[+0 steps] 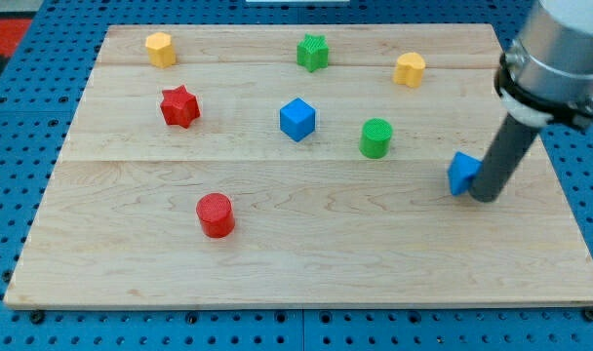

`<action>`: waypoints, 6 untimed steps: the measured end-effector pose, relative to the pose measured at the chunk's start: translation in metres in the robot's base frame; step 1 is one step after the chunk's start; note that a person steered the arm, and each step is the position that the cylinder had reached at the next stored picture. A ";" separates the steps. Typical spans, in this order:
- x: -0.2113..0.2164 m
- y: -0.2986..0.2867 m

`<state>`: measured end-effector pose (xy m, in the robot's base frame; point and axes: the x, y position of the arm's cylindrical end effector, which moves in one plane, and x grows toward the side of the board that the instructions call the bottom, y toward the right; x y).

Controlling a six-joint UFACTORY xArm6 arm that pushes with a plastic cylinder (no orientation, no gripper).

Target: Arrange the blue triangle and green circle below the yellow heart

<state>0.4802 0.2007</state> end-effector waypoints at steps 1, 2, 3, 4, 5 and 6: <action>-0.047 -0.041; -0.073 -0.060; -0.094 -0.061; -0.080 -0.052; -0.055 -0.064; -0.024 -0.060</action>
<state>0.4560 0.1406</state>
